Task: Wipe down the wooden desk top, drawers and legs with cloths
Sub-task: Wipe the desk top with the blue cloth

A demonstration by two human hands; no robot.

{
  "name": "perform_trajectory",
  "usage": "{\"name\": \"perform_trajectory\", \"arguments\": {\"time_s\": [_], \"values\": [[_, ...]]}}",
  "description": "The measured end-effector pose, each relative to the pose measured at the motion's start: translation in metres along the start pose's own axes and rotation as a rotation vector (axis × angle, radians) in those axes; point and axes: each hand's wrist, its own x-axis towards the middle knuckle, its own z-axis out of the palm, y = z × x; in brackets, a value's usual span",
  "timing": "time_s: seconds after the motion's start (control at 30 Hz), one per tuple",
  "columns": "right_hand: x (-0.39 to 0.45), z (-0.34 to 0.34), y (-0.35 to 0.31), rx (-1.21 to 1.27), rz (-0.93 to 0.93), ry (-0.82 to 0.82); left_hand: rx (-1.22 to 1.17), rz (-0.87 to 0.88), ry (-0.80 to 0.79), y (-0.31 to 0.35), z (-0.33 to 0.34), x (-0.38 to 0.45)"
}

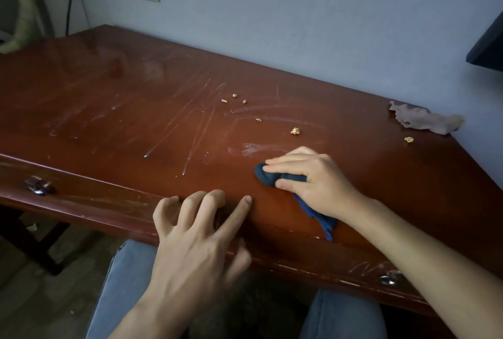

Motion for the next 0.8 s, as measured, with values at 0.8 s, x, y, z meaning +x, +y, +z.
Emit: {"name": "perform_trajectory", "arguments": {"time_s": [0.8], "values": [[-0.053, -0.036, 0.046, -0.178, 0.127, 0.039, -0.066, 0.181, -0.23, 0.045, 0.025, 0.086]]}}
